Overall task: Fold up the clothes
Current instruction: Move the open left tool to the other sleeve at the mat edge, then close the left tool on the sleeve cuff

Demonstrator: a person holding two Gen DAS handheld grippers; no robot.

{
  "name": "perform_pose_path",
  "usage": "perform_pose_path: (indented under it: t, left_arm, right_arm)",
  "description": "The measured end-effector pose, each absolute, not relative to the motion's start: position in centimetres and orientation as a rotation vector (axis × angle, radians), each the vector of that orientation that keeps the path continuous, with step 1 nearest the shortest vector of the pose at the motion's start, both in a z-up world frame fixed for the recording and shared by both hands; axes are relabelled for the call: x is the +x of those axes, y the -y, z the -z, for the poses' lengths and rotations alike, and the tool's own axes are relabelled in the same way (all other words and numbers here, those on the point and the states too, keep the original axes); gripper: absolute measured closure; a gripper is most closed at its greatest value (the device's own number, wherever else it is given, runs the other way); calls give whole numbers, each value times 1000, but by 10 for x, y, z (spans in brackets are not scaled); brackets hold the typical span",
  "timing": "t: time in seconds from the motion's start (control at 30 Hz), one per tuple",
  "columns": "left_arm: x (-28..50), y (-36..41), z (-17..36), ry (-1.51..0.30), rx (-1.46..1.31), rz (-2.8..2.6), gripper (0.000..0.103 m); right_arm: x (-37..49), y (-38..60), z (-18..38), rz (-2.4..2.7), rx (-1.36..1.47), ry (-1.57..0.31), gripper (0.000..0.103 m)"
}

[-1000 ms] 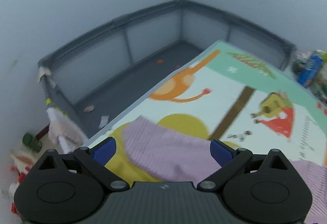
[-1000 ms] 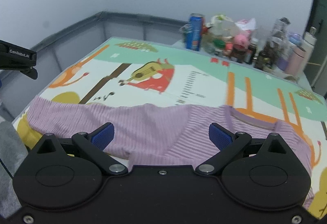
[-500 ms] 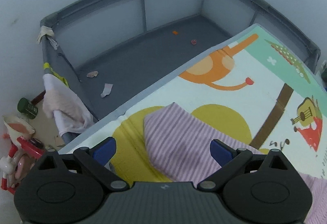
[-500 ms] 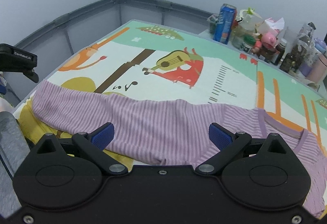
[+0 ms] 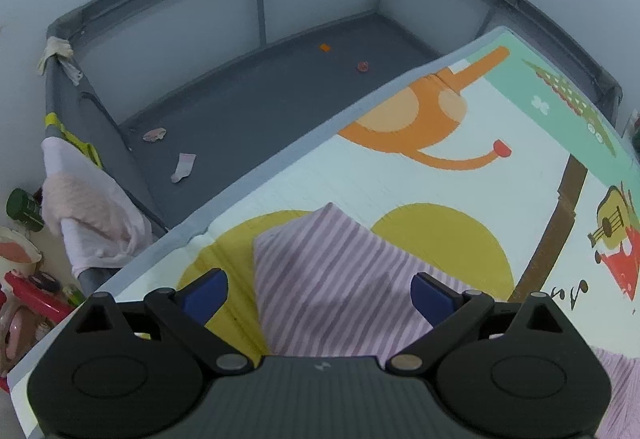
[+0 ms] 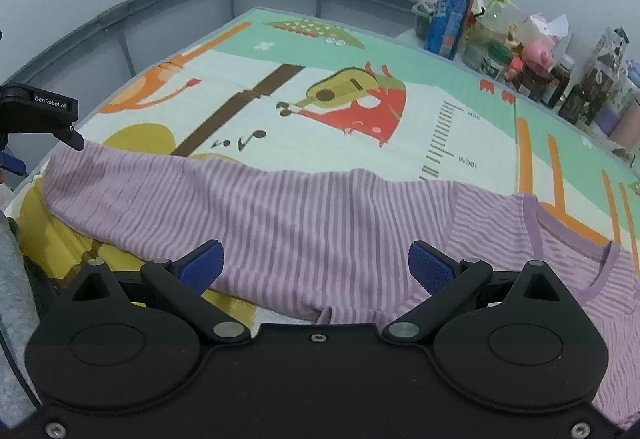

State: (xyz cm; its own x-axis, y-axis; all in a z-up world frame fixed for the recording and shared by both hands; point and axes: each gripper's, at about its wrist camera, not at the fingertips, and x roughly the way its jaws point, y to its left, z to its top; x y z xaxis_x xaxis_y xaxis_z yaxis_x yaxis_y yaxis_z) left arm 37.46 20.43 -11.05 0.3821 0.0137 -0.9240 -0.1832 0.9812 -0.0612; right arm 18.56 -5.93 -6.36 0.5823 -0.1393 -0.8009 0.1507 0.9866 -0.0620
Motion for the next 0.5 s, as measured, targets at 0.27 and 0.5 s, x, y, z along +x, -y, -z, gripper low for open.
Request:
perform_pose_path:
  t: [0.27, 0.5]
  left_arm:
    - [382, -194, 122, -1212, -138, -116, 13]
    - [384, -195, 135, -1256, -156, -129, 30]
  right_arm:
    - [183, 70, 64, 193, 33, -933, 4]
    - [175, 80, 61, 217, 58, -931, 4]
